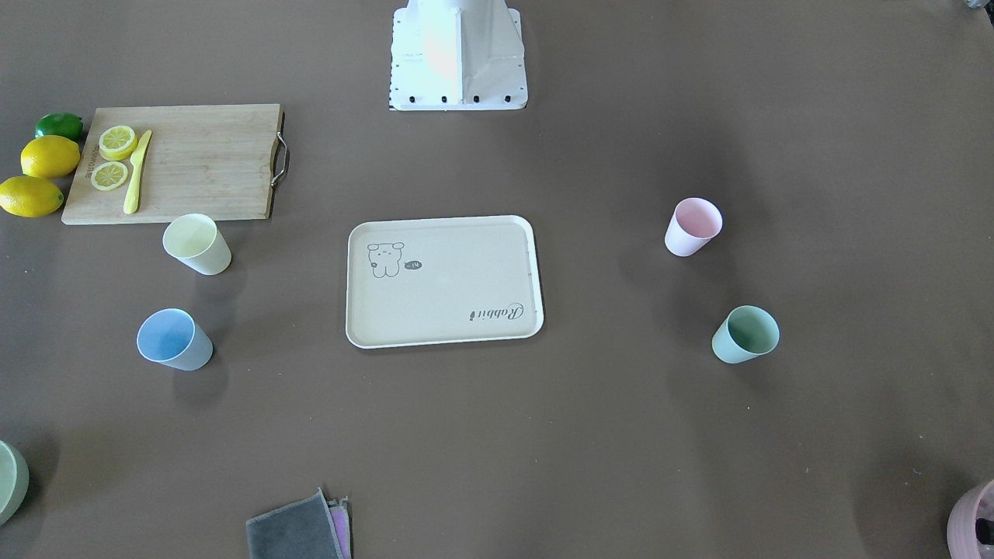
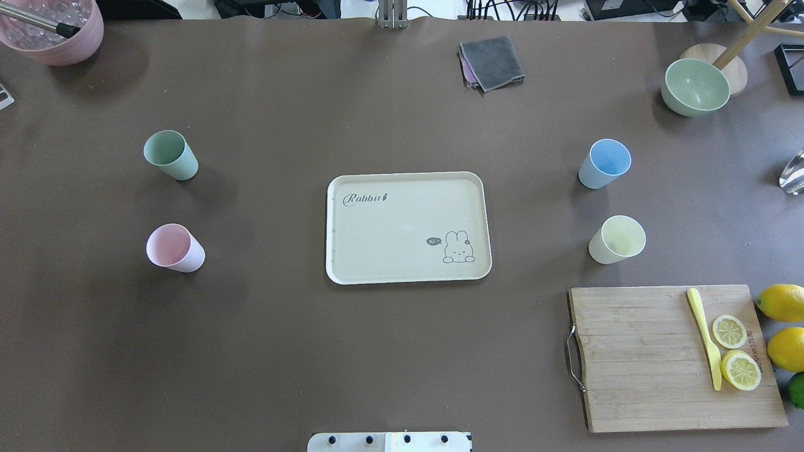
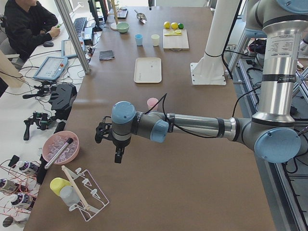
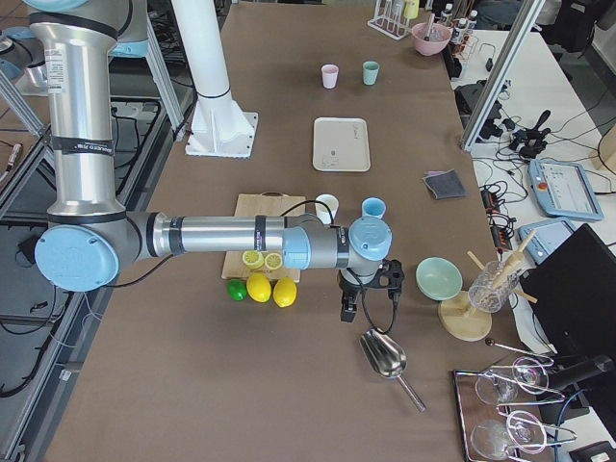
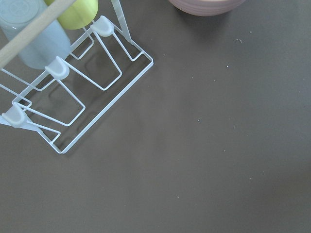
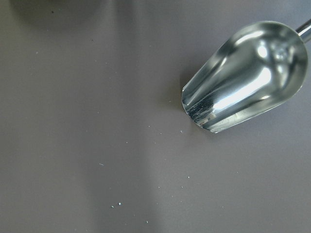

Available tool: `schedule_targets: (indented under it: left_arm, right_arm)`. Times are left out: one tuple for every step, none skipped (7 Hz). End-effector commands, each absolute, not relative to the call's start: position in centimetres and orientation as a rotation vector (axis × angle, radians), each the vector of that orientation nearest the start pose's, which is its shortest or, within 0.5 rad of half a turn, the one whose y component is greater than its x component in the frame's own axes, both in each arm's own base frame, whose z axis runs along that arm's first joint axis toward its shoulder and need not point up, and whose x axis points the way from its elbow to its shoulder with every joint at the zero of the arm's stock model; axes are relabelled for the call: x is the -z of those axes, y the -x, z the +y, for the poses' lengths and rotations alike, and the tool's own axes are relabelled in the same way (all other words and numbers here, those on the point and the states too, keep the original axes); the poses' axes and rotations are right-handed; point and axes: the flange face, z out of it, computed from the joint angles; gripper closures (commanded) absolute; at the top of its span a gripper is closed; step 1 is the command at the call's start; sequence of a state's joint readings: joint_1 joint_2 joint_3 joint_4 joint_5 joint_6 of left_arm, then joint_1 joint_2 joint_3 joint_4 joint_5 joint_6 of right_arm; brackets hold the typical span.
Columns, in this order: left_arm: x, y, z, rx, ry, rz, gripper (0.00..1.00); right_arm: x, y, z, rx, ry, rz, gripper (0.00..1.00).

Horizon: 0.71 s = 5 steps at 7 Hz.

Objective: Place all cups on tray

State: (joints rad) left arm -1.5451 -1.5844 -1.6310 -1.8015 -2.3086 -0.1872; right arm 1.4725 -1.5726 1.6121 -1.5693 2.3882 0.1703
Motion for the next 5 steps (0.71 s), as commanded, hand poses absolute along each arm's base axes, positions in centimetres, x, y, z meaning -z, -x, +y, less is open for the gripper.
schedule_targets:
  left_arm:
    - [-59.78, 5.29, -51.44, 0.04, -0.212, 0.758, 0.02]
    - [-59.85, 5.29, -51.37, 0.042, -0.21, 0.759, 0.02]
    - [-59.85, 5.29, -51.37, 0.042, -0.21, 0.759, 0.02]
    - [-59.85, 5.29, -51.37, 0.042, -0.21, 0.759, 0.02]
    - [-59.85, 5.21, -51.45, 0.041, -0.209, 0.759, 0.02]
  right_arm:
    - [-63.28, -1.18, -49.88, -0.051, 0.066, -0.816, 0.0]
    - [-63.28, -1.1, -49.95, -0.054, 0.069, -0.816, 0.0]
    - [-63.13, -1.17, -49.96, -0.056, 0.066, -0.816, 0.0]
    - [-62.97, -1.17, -49.97, -0.058, 0.064, -0.817, 0.0]
    - [-62.89, -1.17, -49.91, -0.06, 0.064, -0.818, 0.0]
